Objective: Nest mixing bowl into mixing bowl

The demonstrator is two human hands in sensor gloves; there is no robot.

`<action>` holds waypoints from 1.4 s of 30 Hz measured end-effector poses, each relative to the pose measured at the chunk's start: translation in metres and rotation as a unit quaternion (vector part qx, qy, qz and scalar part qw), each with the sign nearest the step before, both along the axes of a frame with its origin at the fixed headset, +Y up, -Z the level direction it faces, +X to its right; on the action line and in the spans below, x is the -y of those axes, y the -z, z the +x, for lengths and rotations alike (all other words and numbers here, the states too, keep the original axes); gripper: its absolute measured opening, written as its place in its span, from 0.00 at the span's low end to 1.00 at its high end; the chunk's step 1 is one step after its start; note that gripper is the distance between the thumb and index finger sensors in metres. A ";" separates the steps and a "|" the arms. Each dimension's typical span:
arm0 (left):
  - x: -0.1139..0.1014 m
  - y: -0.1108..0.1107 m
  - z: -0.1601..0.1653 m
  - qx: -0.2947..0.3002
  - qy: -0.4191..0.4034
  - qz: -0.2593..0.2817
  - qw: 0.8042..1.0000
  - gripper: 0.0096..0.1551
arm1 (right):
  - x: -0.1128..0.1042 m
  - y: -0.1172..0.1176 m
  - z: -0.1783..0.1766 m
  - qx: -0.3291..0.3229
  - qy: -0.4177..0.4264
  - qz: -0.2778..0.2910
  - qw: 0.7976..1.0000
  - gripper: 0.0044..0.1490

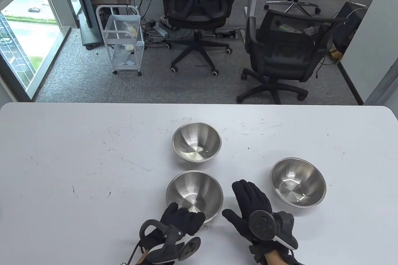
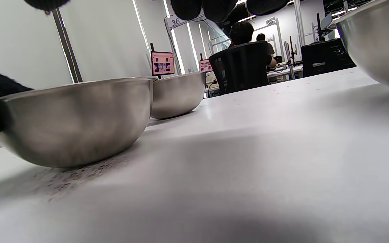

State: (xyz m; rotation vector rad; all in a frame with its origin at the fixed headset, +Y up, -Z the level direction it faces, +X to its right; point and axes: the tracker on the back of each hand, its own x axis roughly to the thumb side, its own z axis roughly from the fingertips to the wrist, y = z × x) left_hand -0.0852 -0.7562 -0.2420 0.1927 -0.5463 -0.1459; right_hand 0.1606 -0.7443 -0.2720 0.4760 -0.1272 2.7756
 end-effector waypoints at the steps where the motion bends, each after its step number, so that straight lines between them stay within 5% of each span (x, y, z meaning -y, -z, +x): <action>1: 0.000 0.000 0.000 0.000 0.001 0.000 1.000 0.20 | 0.000 0.000 0.000 0.000 0.000 0.000 1.000 0.54; 22: -0.014 0.005 -0.021 -0.007 -0.070 -0.015 0.997 0.37 | 0.000 0.001 0.000 0.001 0.000 -0.006 1.000 0.55; 42: -0.026 0.030 -0.104 -0.141 -0.170 0.010 0.975 0.40 | 0.000 0.000 -0.001 0.000 0.000 -0.007 1.000 0.54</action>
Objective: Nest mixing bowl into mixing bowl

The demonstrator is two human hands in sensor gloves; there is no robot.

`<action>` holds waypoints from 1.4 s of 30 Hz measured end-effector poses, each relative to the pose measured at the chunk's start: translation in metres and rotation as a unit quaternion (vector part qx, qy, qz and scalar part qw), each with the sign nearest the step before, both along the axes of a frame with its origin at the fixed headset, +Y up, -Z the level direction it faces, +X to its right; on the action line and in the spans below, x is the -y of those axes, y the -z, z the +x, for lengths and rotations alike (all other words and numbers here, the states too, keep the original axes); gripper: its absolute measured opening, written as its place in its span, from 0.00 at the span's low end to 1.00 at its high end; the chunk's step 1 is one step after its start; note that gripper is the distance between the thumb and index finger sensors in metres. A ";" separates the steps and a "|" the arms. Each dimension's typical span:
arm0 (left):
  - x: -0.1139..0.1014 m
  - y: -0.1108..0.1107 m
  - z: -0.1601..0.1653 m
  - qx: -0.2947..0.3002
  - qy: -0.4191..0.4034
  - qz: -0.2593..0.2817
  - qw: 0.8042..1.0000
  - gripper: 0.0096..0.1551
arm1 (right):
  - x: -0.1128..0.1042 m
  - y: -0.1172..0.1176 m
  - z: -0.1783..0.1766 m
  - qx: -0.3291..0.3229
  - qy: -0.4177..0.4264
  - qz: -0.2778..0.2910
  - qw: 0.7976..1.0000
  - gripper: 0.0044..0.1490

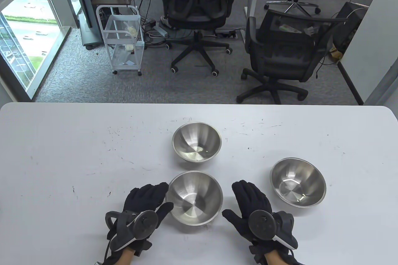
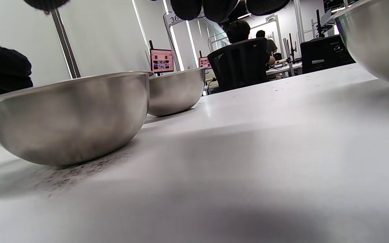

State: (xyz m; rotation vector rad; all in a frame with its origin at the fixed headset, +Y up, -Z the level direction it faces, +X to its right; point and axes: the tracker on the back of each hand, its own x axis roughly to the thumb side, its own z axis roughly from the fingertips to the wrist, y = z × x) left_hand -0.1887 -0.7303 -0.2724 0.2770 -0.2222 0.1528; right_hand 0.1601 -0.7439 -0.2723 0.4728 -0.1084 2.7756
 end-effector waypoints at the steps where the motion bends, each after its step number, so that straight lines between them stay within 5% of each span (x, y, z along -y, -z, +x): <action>1: 0.000 0.001 -0.002 -0.003 -0.001 -0.001 1.000 0.40 | 0.000 0.000 0.000 0.000 0.000 0.000 1.000 0.54; 13: 0.004 0.004 -0.016 -0.032 -0.015 -0.004 0.999 0.40 | -0.002 -0.001 0.002 0.010 -0.001 0.009 1.000 0.53; 23: 0.005 0.004 -0.015 -0.025 -0.017 -0.005 1.000 0.40 | -0.019 -0.002 0.033 0.086 -0.018 0.059 0.994 0.50; 42: 0.006 0.003 -0.012 -0.016 -0.010 -0.008 1.000 0.40 | -0.010 0.018 0.098 0.214 -0.053 -0.011 0.975 0.43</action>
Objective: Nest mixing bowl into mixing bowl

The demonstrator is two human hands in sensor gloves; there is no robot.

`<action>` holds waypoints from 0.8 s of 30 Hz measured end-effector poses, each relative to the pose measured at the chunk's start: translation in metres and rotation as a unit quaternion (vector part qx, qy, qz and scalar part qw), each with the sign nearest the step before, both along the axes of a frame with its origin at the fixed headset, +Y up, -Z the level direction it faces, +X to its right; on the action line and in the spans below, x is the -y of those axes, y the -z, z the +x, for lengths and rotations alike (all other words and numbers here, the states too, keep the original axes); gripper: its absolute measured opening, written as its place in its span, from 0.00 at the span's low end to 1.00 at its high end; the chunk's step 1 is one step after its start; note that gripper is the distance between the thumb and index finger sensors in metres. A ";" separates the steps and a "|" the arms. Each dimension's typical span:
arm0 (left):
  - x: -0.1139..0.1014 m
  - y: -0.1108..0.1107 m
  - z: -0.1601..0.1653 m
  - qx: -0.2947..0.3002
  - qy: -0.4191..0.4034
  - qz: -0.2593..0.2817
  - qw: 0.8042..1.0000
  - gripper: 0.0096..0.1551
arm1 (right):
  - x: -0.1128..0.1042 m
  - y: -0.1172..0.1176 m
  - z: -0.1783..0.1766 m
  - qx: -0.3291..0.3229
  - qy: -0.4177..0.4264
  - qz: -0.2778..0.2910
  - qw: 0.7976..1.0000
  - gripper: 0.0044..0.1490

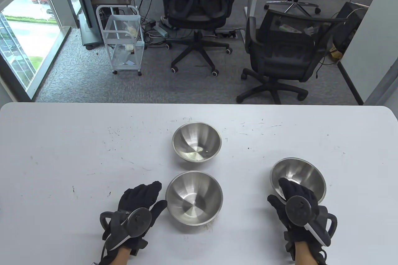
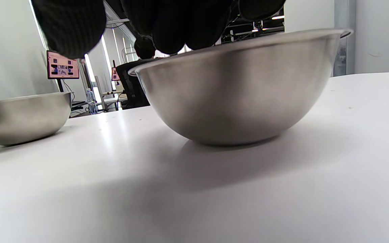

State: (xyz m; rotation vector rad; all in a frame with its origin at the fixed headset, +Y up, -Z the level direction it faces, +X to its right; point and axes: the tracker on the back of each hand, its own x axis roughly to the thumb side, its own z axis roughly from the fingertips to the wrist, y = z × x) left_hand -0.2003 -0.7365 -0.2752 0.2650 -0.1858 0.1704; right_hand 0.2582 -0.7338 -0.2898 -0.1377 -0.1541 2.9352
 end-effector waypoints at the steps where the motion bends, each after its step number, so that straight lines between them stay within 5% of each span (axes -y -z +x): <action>1: 0.000 0.000 0.000 0.000 0.001 -0.001 1.000 0.40 | 0.001 0.001 0.000 0.002 -0.004 -0.006 1.000 0.41; 24: 0.002 0.000 0.002 0.005 0.004 -0.006 1.000 0.40 | 0.012 0.009 0.000 0.035 -0.040 -0.012 0.999 0.21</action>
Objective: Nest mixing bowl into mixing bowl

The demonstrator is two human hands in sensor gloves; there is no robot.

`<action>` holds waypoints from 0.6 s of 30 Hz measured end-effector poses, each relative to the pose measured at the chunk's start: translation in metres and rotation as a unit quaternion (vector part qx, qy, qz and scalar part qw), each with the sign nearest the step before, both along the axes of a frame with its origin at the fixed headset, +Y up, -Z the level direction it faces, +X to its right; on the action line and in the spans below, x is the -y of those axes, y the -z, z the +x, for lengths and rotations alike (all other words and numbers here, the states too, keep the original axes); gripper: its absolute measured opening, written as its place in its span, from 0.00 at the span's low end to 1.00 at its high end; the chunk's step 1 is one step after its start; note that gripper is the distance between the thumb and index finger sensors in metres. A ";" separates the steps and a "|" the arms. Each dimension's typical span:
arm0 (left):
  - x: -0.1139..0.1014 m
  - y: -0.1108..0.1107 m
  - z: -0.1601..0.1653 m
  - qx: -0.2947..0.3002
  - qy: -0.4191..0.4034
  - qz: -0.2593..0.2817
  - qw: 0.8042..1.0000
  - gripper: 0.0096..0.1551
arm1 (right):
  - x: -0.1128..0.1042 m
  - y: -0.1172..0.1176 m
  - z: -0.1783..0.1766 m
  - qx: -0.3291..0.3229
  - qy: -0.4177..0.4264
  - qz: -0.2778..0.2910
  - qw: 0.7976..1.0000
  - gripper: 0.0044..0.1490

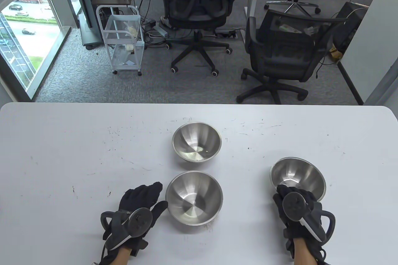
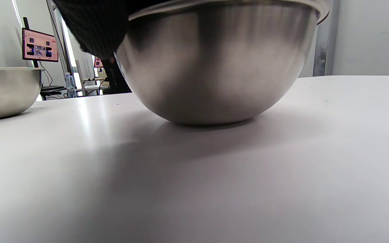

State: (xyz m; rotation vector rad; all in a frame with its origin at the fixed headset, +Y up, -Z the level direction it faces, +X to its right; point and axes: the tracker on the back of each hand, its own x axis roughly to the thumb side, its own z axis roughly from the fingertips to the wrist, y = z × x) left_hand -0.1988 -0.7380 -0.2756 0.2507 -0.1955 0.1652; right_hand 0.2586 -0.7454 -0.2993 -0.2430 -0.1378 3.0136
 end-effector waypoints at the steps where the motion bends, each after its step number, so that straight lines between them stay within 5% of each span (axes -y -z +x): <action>1: 0.000 0.000 0.000 0.000 0.000 0.000 1.000 0.40 | 0.000 0.000 -0.001 0.003 -0.004 0.008 1.000 0.21; 18: 0.001 0.001 0.000 0.000 -0.003 -0.001 1.000 0.40 | -0.005 -0.003 -0.010 0.014 -0.054 0.115 0.992 0.18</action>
